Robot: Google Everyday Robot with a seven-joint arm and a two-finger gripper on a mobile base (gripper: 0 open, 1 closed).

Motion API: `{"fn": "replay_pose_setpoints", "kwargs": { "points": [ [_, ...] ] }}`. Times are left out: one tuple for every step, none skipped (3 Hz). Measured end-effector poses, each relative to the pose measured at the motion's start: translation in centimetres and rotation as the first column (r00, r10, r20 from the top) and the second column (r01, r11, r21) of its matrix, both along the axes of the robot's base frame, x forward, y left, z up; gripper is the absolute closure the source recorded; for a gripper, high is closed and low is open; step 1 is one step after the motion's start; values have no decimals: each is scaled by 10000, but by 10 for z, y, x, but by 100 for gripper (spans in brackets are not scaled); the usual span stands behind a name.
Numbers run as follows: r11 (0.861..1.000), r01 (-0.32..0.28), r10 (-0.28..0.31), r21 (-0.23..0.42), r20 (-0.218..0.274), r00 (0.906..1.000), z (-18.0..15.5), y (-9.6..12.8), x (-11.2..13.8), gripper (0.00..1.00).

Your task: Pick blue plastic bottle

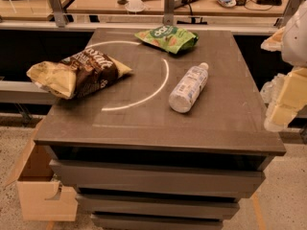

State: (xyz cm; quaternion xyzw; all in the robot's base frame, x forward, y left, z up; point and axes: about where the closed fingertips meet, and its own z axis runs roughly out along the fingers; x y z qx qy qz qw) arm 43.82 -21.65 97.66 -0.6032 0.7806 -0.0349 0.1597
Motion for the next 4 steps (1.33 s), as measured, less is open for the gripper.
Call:
{"fn": "replay_pose_setpoints", "kwargs": {
  "points": [
    [9999, -109, 109, -64, 12, 9999, 1, -1, 4, 0],
    [9985, -473, 474, -264, 32, 9989, 4, -4, 18, 0],
    [9687, -2483, 2483, 77, -550, 9671, -5, 10, 61, 0],
    [8881, -4572, 4588, 467, -334, 8879, -15, 38, 104, 0]
  ]
}}
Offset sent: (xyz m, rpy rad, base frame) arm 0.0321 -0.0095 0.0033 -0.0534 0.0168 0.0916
